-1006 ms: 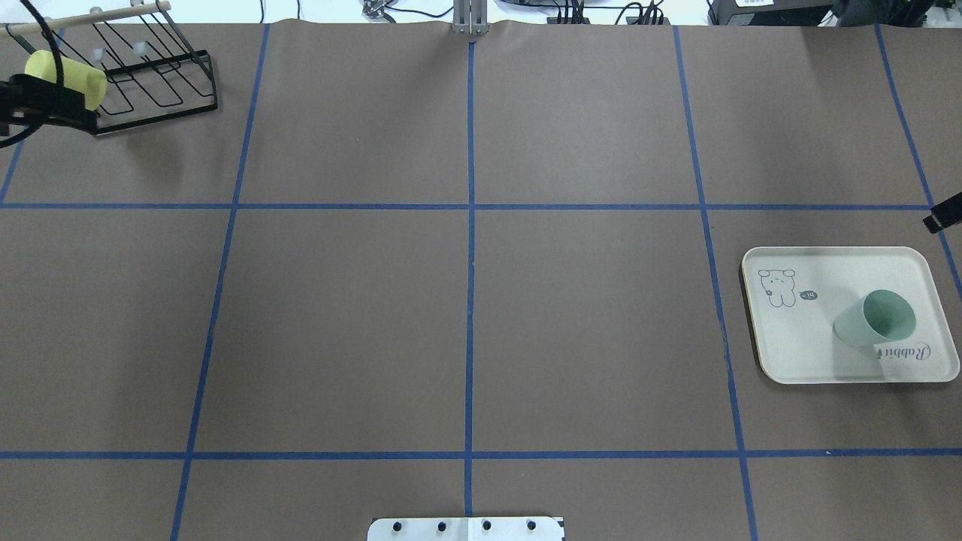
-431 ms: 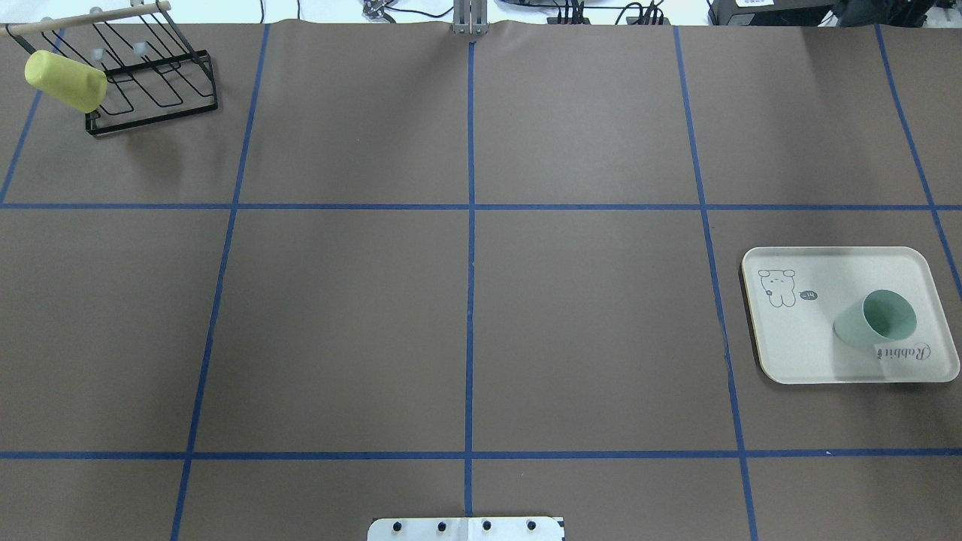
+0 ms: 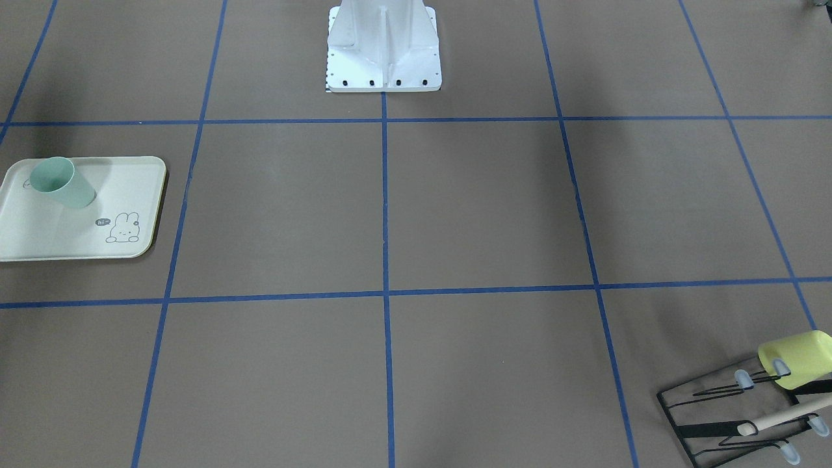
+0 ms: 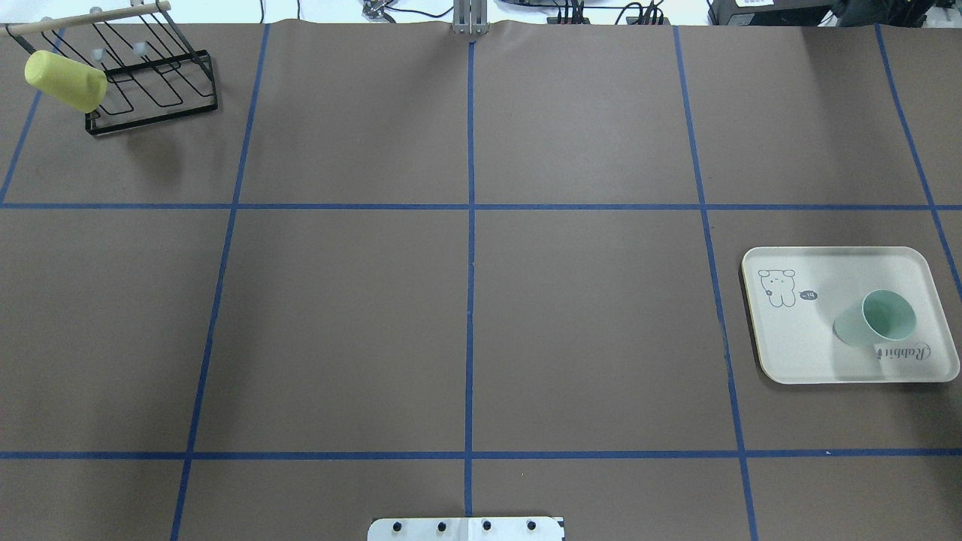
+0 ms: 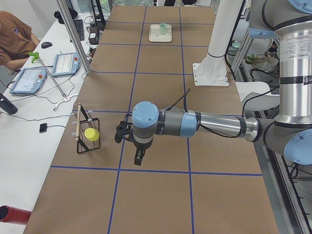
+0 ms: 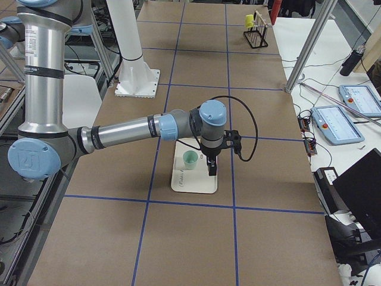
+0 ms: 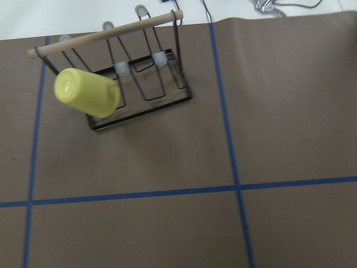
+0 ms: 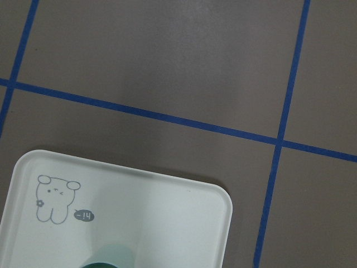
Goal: Left arm grabs green cup and hands to right arm on tray
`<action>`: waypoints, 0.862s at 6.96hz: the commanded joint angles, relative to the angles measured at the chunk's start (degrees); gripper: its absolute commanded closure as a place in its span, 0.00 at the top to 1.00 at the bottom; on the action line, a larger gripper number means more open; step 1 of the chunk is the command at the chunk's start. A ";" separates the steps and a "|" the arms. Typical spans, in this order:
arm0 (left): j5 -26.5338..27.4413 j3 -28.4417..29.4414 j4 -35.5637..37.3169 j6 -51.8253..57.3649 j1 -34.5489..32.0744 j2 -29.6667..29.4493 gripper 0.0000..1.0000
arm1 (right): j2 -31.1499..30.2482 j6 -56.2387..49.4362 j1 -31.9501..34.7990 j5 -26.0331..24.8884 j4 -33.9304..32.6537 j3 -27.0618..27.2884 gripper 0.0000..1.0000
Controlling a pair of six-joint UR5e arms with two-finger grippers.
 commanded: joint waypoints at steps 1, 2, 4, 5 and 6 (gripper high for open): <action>0.39 0.50 0.15 -8.28 -0.19 -0.34 1.00 | -1.91 -4.86 3.64 2.33 -0.31 -2.16 1.00; 0.74 0.24 -0.29 -10.96 0.95 -0.52 1.00 | -2.17 -4.87 4.08 2.59 -0.58 -2.60 1.00; 3.73 0.06 -0.64 -11.25 3.07 -0.52 1.00 | -2.26 -4.87 4.61 4.43 -0.32 -4.27 1.00; 3.73 0.14 -0.56 -11.25 3.15 -0.52 1.00 | -2.18 -4.87 4.96 4.26 -0.14 -4.10 1.00; 3.73 0.58 -0.64 -11.16 3.15 -0.52 1.00 | -2.18 -4.95 5.23 4.17 -0.05 -4.01 1.00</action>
